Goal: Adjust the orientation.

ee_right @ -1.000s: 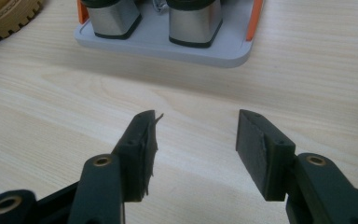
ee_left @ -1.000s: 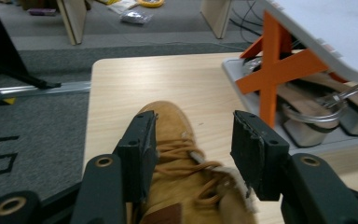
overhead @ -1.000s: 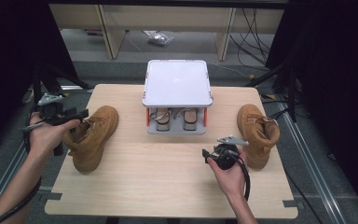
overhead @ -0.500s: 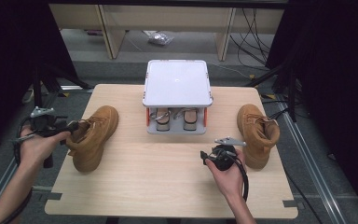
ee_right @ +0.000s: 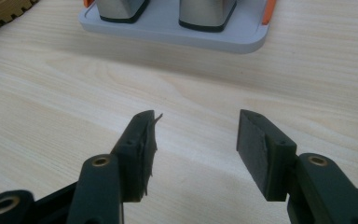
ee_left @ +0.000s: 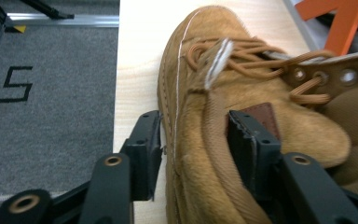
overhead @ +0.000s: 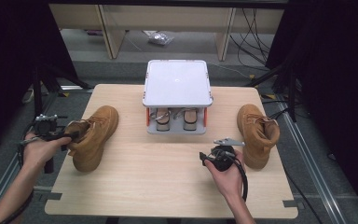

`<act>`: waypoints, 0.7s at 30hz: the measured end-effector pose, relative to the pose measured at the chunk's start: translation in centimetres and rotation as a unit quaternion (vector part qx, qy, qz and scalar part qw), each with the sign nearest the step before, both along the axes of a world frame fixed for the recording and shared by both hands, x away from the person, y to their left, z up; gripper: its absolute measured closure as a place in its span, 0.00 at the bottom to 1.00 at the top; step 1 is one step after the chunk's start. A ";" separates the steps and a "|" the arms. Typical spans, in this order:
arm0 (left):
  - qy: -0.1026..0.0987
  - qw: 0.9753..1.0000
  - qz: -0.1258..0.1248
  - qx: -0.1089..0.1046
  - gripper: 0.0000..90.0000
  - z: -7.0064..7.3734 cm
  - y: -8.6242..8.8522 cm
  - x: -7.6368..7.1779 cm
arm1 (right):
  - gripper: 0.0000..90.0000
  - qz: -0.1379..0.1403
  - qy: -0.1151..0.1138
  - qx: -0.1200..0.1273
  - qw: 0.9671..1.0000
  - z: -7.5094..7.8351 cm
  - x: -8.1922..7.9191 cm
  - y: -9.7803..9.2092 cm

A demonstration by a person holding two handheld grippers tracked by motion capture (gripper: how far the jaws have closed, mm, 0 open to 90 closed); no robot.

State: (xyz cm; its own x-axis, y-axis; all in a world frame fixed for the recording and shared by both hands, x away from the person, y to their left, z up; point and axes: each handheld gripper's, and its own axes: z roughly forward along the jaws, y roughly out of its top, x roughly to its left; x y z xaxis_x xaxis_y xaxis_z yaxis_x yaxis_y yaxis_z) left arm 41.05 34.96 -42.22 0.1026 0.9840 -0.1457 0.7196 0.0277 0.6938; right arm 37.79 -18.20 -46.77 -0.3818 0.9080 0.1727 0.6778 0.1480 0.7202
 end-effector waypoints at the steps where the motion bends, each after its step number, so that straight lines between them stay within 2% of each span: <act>1: 0.000 1.000 -0.001 -0.004 0.63 -0.1 0.1 0.1 | 0.53 -0.005 0.003 0.007 1.000 0.0 0.0 0.1; 2: 0.003 1.000 0.003 -0.009 0.65 -0.2 0.0 0.1 | 0.53 0.003 -0.002 -0.002 1.000 0.0 0.0 -0.1; 5: 0.012 1.000 -0.004 -0.003 0.68 -0.1 -0.2 0.3 | 0.53 -0.001 -0.004 0.007 1.000 -0.1 0.1 -0.1; 6: 0.013 1.000 -0.003 -0.004 0.69 -0.1 -0.3 0.4 | 0.53 -0.004 -0.001 0.001 1.000 0.0 0.0 -0.1; 7: 0.011 1.000 -0.014 0.001 0.70 -0.2 -0.2 0.6 | 0.53 -0.004 -0.004 0.004 1.000 -0.1 0.1 0.0; 8: 0.025 1.000 -0.012 0.003 0.70 0.0 -0.3 0.6 | 0.53 0.000 -0.003 0.007 1.000 -0.1 0.1 -0.1; 10: 0.036 0.999 -0.022 -0.002 0.71 0.0 -0.2 0.9 | 0.53 0.002 0.001 0.011 1.000 -0.2 0.1 -0.1; 12: 0.040 0.999 -0.015 -0.012 0.75 0.0 -0.3 0.9 | 0.53 0.004 0.007 0.016 1.000 -0.2 0.1 -0.1; 13: 0.042 0.999 -0.013 -0.010 0.77 0.0 -0.4 0.9 | 0.53 0.002 0.007 0.010 1.000 -0.2 0.1 -0.1; 16: 0.033 0.999 -0.014 -0.001 0.82 -0.1 -0.4 0.8 | 0.53 0.005 0.009 0.019 1.000 -0.3 0.2 -0.1; 18: 0.033 0.999 -0.007 -0.006 0.84 -0.1 -0.4 0.6 | 0.53 0.004 0.007 0.008 1.000 -0.4 0.2 -0.3; 21: 0.017 1.000 -0.004 -0.023 0.87 -0.3 -0.2 0.5 | 0.53 0.004 0.010 0.020 1.000 -0.4 0.2 -0.2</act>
State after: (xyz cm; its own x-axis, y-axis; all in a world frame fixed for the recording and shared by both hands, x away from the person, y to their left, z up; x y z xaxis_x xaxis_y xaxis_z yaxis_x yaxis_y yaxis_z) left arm 41.50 34.71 -42.56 0.1040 0.9756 -0.1935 0.7428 0.0532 0.6674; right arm 37.97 -18.39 -47.22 -0.3853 0.8972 0.2158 0.6909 0.1254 0.7120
